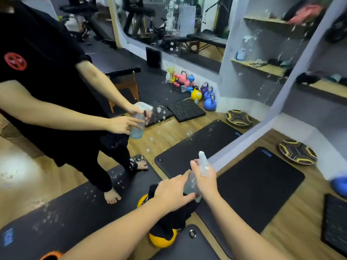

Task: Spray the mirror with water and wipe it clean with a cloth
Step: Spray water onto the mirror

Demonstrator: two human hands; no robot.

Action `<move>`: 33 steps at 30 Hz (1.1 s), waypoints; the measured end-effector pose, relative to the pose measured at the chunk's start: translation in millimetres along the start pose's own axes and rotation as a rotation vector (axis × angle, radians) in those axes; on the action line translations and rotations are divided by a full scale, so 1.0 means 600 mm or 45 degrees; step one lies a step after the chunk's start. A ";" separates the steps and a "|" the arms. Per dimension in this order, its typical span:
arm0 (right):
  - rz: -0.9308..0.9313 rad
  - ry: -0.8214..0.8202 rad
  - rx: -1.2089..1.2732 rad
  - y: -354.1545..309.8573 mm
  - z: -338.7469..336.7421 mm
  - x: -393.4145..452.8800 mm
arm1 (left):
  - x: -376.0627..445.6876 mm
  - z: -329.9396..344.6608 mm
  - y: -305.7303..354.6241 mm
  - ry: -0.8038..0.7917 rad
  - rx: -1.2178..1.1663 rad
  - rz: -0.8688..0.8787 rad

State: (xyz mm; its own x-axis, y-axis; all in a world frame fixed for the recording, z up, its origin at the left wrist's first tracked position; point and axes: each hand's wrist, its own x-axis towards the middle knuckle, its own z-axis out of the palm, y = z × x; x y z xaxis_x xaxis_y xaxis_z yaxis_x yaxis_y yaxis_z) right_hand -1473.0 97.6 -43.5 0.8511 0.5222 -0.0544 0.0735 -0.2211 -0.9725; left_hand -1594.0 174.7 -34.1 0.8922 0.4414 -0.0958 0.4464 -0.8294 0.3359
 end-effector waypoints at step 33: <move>0.051 0.026 -0.118 0.122 -0.406 0.254 | 0.374 0.139 0.324 -0.103 -0.101 -0.065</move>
State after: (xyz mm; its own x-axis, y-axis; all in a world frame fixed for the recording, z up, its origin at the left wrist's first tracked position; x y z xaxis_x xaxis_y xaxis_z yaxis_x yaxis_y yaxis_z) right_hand -1211.2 -39.9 -67.8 0.8645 0.4951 -0.0871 0.0865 -0.3172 -0.9444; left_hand -1301.5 84.1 -68.4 0.8727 0.4505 -0.1885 0.4871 -0.7755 0.4017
